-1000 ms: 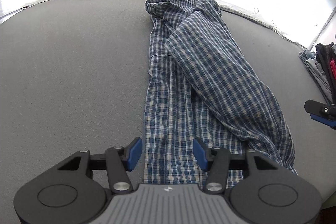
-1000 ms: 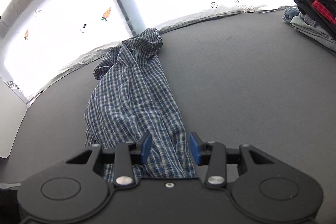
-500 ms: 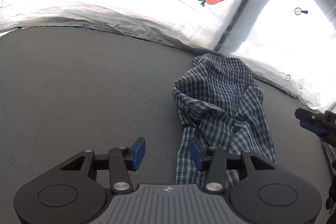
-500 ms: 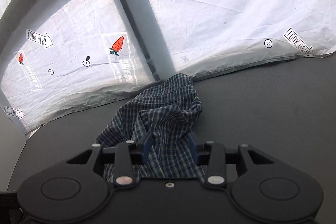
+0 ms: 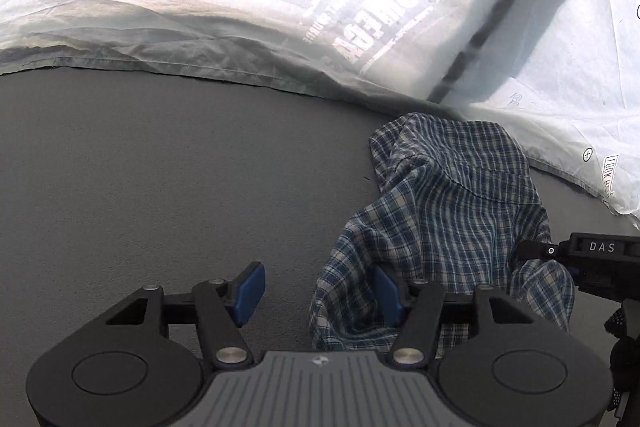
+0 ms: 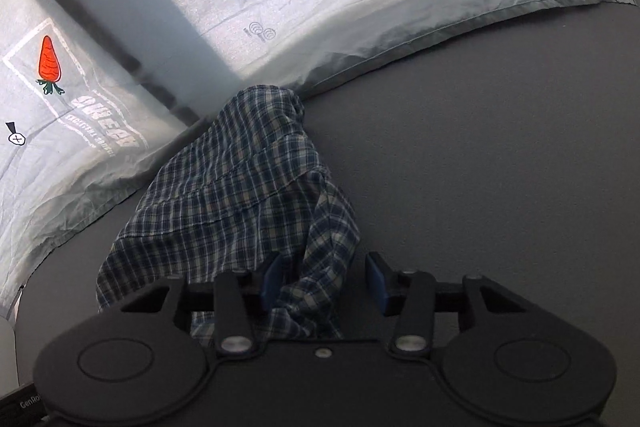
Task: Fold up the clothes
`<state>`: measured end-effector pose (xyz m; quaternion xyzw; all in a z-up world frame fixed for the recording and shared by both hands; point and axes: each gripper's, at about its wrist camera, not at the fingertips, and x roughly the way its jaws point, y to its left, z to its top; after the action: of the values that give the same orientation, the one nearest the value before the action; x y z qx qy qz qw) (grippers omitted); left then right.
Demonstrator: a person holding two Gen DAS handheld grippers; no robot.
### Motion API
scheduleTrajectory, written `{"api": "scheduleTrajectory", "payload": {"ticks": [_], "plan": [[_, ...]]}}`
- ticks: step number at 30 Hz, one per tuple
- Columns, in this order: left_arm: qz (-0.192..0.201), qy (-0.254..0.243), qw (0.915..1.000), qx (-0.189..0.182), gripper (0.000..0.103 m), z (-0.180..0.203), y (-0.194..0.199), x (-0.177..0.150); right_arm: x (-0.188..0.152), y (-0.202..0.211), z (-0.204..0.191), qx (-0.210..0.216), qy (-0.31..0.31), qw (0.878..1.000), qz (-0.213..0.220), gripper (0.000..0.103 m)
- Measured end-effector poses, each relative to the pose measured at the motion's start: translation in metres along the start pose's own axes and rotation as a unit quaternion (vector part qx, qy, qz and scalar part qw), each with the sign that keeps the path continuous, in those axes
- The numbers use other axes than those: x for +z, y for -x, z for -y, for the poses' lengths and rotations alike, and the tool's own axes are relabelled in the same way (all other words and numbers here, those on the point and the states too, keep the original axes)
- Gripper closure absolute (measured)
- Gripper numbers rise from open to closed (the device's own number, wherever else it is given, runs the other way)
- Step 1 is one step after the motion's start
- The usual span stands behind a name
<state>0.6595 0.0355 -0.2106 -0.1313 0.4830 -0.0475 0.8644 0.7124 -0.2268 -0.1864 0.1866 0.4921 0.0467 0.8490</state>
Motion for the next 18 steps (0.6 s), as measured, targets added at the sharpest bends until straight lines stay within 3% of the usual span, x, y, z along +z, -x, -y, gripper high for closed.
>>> {"api": "scheduleTrajectory", "payload": {"ticks": [1,2,7,10,14,15,16,17,18], "plan": [[0.002,-0.005,1.0000,0.000,0.072,0.003,-0.001,0.000,0.000,0.003,0.001,-0.004,0.009,1.000,0.006,0.101],[0.005,-0.009,0.9999,0.003,0.102,0.007,-0.001,0.001,0.001,0.007,0.003,-0.011,0.018,1.000,0.018,0.101],[0.037,-0.022,0.9986,0.030,0.100,0.015,0.006,0.013,0.011,0.033,0.012,-0.064,0.062,0.993,0.081,0.102],[0.032,-0.018,0.9990,0.024,0.100,0.016,0.000,0.022,0.015,0.028,0.018,-0.092,0.079,0.989,0.080,0.102],[0.006,-0.062,0.9956,0.070,0.091,0.031,-0.021,0.021,0.009,0.009,0.021,-0.113,0.091,0.987,0.063,0.098],[0.009,-0.063,0.9954,0.072,0.088,0.031,-0.019,0.021,0.009,0.013,0.023,-0.113,0.088,0.987,0.072,0.092],[0.018,-0.058,0.9958,0.069,0.076,0.028,-0.013,0.021,0.009,0.021,0.024,-0.113,0.084,0.986,0.085,0.075],[0.029,-0.049,0.9965,0.061,0.063,0.025,-0.005,0.021,0.009,0.030,0.025,-0.111,0.081,0.985,0.101,0.067],[0.041,-0.037,0.9970,0.053,0.058,0.020,0.004,0.020,0.009,0.041,0.026,-0.105,0.079,0.984,0.117,0.059]]}}
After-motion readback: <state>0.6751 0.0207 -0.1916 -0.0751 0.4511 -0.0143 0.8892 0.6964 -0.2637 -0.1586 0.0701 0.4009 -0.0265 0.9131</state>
